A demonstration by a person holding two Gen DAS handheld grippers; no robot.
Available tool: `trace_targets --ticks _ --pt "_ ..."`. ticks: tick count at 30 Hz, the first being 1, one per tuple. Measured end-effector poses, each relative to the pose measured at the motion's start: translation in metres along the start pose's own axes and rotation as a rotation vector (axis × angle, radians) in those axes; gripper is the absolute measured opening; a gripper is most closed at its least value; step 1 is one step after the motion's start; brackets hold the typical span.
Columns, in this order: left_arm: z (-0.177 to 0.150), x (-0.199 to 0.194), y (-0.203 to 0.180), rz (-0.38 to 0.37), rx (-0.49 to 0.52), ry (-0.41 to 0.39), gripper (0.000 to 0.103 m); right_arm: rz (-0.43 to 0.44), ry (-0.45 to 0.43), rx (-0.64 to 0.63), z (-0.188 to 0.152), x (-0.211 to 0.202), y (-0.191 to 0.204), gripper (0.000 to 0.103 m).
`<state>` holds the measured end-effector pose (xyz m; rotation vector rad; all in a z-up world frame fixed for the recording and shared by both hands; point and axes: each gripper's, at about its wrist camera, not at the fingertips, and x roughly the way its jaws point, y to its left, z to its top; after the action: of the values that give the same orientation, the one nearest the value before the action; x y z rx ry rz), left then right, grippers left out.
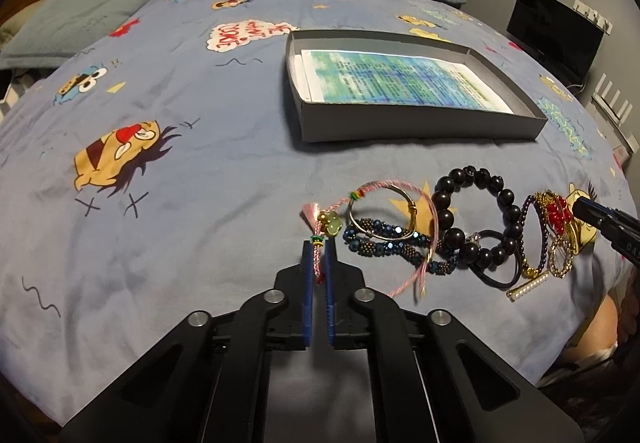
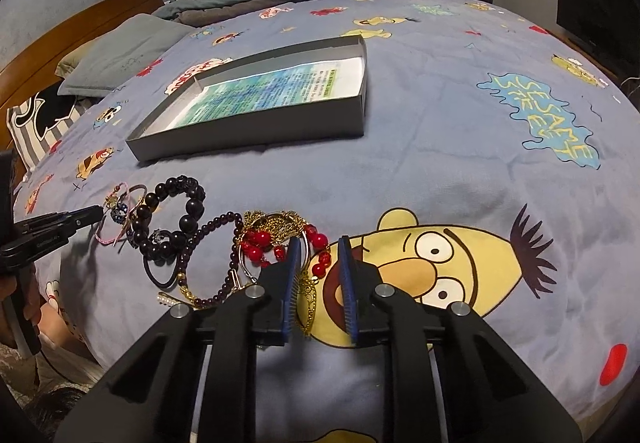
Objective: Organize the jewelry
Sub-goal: 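Close left gripper on pink string bracelet while right gripper grasps red-beaded gold pendant, then lift and carry both held pieces over the gray box with both grippers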
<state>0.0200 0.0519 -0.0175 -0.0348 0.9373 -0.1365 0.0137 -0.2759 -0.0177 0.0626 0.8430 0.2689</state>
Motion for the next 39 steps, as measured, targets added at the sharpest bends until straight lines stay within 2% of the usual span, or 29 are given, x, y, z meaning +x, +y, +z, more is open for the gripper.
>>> trace_targets --ticks 12,17,21,22,23,24,25,26,39 --pt "-0.004 -0.004 0.004 -0.008 0.001 -0.006 0.005 0.026 0.076 -0.046 -0.02 -0.006 0.008 0.019" --pt "-0.004 -0.004 0.003 -0.012 0.006 -0.006 0.005 0.019 0.089 -0.026 -0.02 0.004 0.006 0.025" --pt "-0.005 -0.004 0.002 -0.017 0.003 -0.005 0.005 0.043 0.105 -0.01 -0.021 0.013 0.005 0.025" --pt "-0.005 -0.004 0.002 -0.016 0.004 -0.005 0.005 0.044 0.102 -0.005 -0.021 0.013 0.004 0.023" --pt "-0.005 -0.004 0.001 -0.017 0.005 -0.005 0.005 0.045 0.096 -0.005 -0.021 0.012 0.004 0.011" --pt "-0.005 -0.004 0.001 -0.019 0.006 -0.006 0.005 0.046 0.09 -0.008 -0.02 0.01 0.003 0.009" --pt "-0.005 -0.005 0.0 -0.019 0.009 -0.008 0.005 0.047 0.073 -0.012 -0.02 0.005 0.003 0.002" --pt "-0.004 -0.006 0.0 -0.021 0.009 -0.009 0.005 0.048 0.063 -0.015 -0.019 0.003 0.003 0.001" --pt "0.006 -0.021 -0.003 -0.012 0.028 -0.056 0.005 0.064 -0.088 -0.068 0.016 -0.044 0.012 0.0"
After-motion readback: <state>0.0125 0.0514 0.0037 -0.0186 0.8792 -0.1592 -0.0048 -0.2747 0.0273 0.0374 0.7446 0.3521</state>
